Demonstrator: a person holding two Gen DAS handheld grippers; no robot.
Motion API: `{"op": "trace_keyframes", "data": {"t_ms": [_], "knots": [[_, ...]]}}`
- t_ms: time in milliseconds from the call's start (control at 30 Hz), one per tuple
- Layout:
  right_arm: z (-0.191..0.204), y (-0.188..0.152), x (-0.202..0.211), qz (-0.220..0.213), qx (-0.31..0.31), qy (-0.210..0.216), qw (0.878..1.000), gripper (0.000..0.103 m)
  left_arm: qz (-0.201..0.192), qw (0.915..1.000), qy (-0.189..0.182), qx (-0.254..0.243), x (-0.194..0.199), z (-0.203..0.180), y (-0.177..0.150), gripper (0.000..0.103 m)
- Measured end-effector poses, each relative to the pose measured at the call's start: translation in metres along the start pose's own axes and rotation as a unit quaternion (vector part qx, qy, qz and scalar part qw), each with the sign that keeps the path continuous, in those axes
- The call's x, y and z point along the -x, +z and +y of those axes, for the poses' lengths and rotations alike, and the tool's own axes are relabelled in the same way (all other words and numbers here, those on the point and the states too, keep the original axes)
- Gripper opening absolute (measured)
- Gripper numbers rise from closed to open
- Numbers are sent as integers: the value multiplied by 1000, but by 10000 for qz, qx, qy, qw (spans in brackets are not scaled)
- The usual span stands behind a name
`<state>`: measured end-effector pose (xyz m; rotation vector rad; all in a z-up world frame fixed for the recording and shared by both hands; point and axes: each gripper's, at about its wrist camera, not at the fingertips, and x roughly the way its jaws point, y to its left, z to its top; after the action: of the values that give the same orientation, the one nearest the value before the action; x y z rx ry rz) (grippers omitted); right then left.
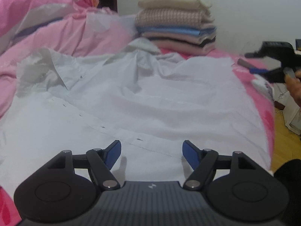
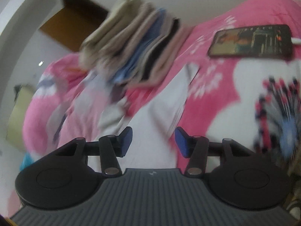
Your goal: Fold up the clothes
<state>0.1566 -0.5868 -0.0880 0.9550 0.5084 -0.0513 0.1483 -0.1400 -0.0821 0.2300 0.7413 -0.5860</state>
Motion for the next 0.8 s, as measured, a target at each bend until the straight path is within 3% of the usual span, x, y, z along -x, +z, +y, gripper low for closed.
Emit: {"op": "trace_keyframes", "data": {"t_ms": [100,200,233,267,300,367,467,533,600,667,733,800], "knots": [[-10,23,-27,-76,-165,-156,9997,50,254,9984,-214,465,-16,14,5,72],[-14,37,-57,-143,-162,-398,9990,50,385,9913,-524,1145,-28,35,6,72],[-15,39,-64,-156,-167,-394,9990,45,369,9892,-603,1285,-30,40,6,72],[-16,40,-69,-164,-180,-335,9991,23,364,9871,-668,1409,-31,44,6,71],[-16,41,-74,-172,-193,-276,9993,10,368,9851,-720,1515,-32,48,6,70],[-17,43,-83,-188,-218,-157,9995,1,356,9819,-804,1676,-32,53,5,69],[12,40,-67,-337,285,552,9975,0,311,9769,-921,1904,-31,60,3,67],[45,32,-47,-334,882,1130,9891,0,285,9728,-1006,2065,-31,65,1,66],[83,14,-20,-132,1661,1734,9706,0,269,9683,-1093,2230,-30,71,-1,64],[117,-16,8,223,2518,2210,9420,0,261,9636,-1180,2384,-29,77,-3,62],[145,-53,35,677,3407,2551,9024,0,249,9583,-1276,2545,-28,84,-6,59],[163,-98,59,1239,4308,2667,8532,0,242,9527,-1355,2709,-26,90,-9,56]]}}
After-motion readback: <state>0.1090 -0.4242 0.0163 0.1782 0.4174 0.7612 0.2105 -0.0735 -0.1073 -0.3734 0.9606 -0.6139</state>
